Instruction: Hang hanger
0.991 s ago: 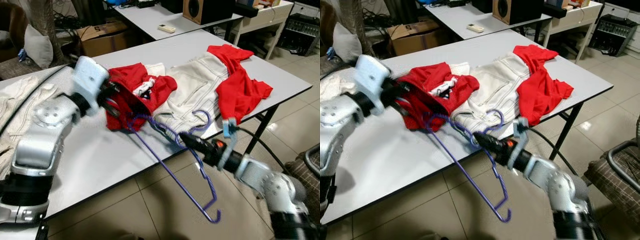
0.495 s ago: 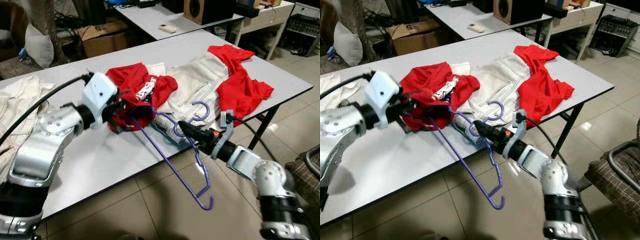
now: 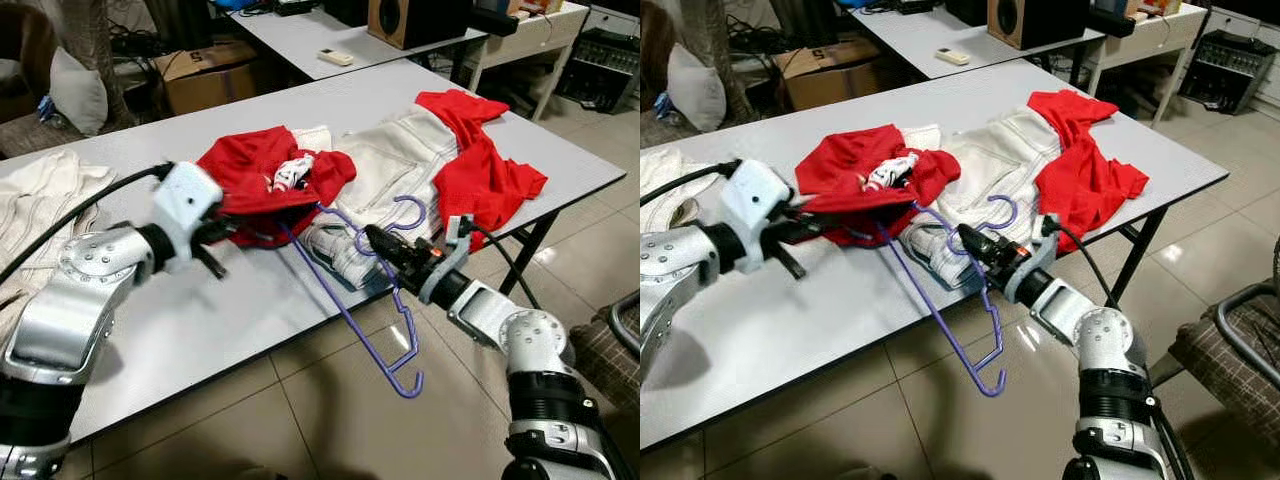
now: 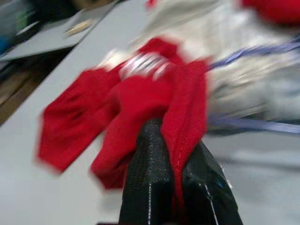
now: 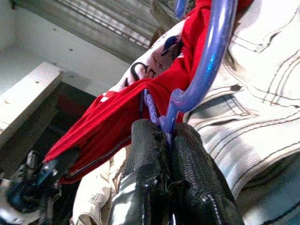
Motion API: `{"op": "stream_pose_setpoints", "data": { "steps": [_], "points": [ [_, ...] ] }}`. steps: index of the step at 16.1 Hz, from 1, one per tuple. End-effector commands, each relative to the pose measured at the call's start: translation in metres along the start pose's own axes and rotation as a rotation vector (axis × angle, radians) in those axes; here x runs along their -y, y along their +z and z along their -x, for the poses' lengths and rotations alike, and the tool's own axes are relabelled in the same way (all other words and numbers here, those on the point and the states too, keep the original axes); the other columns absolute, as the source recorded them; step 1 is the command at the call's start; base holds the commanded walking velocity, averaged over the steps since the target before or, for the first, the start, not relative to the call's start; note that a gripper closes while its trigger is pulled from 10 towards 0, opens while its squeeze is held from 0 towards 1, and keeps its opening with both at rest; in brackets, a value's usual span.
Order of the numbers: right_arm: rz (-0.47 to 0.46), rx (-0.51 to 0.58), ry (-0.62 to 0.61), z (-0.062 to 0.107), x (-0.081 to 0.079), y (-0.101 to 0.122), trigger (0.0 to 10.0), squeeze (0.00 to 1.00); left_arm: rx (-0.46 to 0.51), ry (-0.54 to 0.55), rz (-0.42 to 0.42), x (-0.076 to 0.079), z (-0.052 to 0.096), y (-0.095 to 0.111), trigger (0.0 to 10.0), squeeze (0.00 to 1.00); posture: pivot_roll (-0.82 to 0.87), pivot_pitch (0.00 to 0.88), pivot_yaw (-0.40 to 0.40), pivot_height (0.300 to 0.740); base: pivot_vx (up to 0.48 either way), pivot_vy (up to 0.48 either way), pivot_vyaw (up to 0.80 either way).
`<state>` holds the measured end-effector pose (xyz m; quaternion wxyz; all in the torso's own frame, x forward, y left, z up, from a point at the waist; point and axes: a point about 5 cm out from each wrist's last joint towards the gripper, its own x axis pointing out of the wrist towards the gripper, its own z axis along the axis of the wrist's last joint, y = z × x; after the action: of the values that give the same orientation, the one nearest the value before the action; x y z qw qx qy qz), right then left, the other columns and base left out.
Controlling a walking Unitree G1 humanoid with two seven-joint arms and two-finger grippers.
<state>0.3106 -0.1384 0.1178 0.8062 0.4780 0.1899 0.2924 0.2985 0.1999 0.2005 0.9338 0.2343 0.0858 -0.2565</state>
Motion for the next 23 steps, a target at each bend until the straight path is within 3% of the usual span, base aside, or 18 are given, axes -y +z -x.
{"op": "stream_pose_setpoints", "data": {
  "steps": [1,2,4,8,12,15,17,18,19,20,23],
  "points": [
    [0.003,0.041,-0.005,0.008,-0.005,0.010,10.0,0.00,-0.008,0.123,-0.020,-0.016,0.003,0.001,0.0,0.00,-0.02,0.000,0.044,0.740,0.000,0.000,0.00],
    [-0.005,0.057,-0.021,0.016,-0.006,0.014,10.0,0.00,-0.006,0.204,0.005,-0.025,0.005,0.002,0.0,0.00,-0.02,0.000,0.043,0.740,0.000,0.000,0.00],
    [-0.001,0.067,-0.043,0.025,-0.009,0.019,10.0,0.00,-0.004,0.252,0.032,-0.032,0.007,0.002,0.0,0.00,-0.02,0.000,0.042,0.740,0.000,0.000,0.00],
    [0.013,0.094,-0.090,0.045,-0.019,0.032,10.0,0.00,-0.009,0.235,0.071,-0.030,0.009,-0.002,0.0,0.00,-0.04,0.000,0.019,0.740,0.000,0.000,0.00],
    [0.022,0.150,-0.110,0.050,-0.027,0.053,10.0,0.00,-0.029,0.172,0.083,-0.017,0.010,-0.010,0.0,0.00,-0.05,0.000,-0.017,0.740,0.000,0.000,0.00],
    [0.207,0.085,-0.009,0.053,-0.060,0.062,10.0,0.00,-0.056,0.215,0.105,-0.017,0.011,-0.018,0.0,0.00,-0.06,0.000,-0.045,0.740,0.000,0.000,0.00],
    [0.227,0.065,0.092,0.054,-0.078,0.066,10.0,0.00,-0.025,0.209,0.138,-0.014,0.009,-0.015,0.0,0.00,-0.08,0.000,-0.055,0.740,0.000,0.000,0.00],
    [0.314,-0.056,-0.025,0.055,-0.066,0.054,10.0,0.00,-0.024,0.195,0.148,-0.009,0.004,-0.016,0.0,0.00,-0.08,0.000,-0.056,0.740,0.000,0.000,0.00],
    [0.472,-0.201,-0.177,0.060,-0.049,0.038,10.0,0.00,-0.031,0.181,0.151,-0.004,0.001,-0.018,0.0,0.00,-0.09,0.000,-0.055,0.740,0.000,0.000,0.00],
    [0.458,-0.243,-0.181,0.063,-0.044,0.030,10.0,0.00,-0.032,0.173,0.152,-0.001,-0.001,-0.018,0.0,0.00,-0.09,0.000,-0.055,0.740,0.000,0.000,0.00],
    [0.308,-0.003,-0.166,0.065,-0.045,0.055,10.0,0.00,0.022,0.147,0.150,-0.001,0.002,-0.012,0.0,0.00,-0.11,0.000,-0.037,0.740,0.000,0.000,0.00]
  ]
}}
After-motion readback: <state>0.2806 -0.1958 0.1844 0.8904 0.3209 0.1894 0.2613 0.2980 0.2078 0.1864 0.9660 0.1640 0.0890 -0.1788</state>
